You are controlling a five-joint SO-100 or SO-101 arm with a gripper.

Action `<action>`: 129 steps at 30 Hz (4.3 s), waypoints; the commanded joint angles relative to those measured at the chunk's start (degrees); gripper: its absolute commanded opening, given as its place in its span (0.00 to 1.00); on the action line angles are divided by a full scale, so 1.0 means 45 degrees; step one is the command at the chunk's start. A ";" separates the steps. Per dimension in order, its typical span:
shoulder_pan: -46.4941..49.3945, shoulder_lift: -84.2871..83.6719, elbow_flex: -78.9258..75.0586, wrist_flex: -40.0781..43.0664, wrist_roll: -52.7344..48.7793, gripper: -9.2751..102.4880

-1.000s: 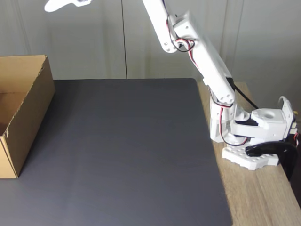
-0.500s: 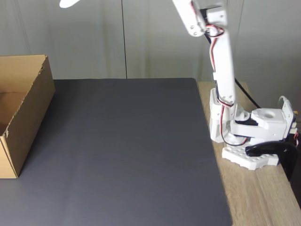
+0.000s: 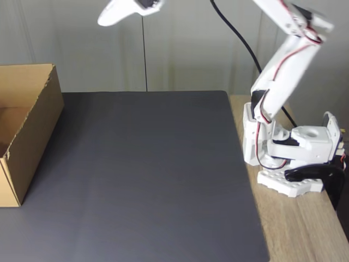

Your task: Grasp a ball and put it in the box.

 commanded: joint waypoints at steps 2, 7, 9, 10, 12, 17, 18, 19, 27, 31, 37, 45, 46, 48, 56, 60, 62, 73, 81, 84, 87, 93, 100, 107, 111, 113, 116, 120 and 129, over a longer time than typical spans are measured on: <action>-0.0098 0.1836 0.2070 -0.1035 -0.0254 0.08; -0.0215 0.3418 0.4336 -0.1621 -0.0215 0.08; -0.0215 0.4180 0.5430 -0.1953 -0.0273 0.08; -0.0156 0.4492 0.5898 -0.2090 -0.0273 0.08; -0.0039 0.5098 0.6738 -0.2324 -0.0430 0.08; 0.0039 0.6309 0.8594 -0.2852 -0.0449 0.08; 0.0039 0.6582 0.9023 -0.3086 -0.0449 0.08; 0.0039 0.6895 0.9492 -0.3320 -0.0547 0.08; 0.0332 0.8906 1.2617 -0.4414 -0.0762 0.08; 0.0215 0.9688 1.4141 -0.5273 -0.0918 0.08; 0.0117 1.0801 1.6719 -0.6953 -0.1074 0.08; 0.0195 1.2598 1.9531 -0.8555 -0.1289 0.08; 0.0195 1.2676 1.9727 -0.8613 -0.1289 0.08; 0.0156 1.2754 2.0059 -0.8691 -0.1309 0.08; 0.0059 1.4121 2.1777 -0.9043 -0.1328 0.08; 0.0078 1.4277 2.2187 -0.9238 -0.1387 0.08; 0.0059 1.4277 2.2305 -0.9258 -0.1367 0.08; -0.0488 1.3828 2.2441 -0.7129 -0.1719 0.08; -0.0781 1.4277 2.2441 -0.4277 -0.1836 0.08; -0.0801 1.4277 2.2441 -0.3691 -0.1855 0.08; -0.0996 1.4277 2.2441 -0.2891 -0.1738 0.08; -0.1172 1.4277 2.2441 -0.1289 -0.1543 0.08; -0.1387 1.4277 2.2441 -0.0449 -0.1738 0.08; -0.1406 1.4277 2.2441 -0.0313 -0.2363 0.08; -0.1406 1.4277 2.2441 -0.0234 -0.2813 0.08; -0.1406 1.4277 2.2441 -0.0234 -0.2813 0.08; -0.1406 1.4277 2.2441 -0.0234 -0.2813 0.08; -0.1406 1.4277 2.2441 -0.0234 -0.2813 0.08; -0.1406 1.4277 2.2441 -0.0234 -0.2813 0.08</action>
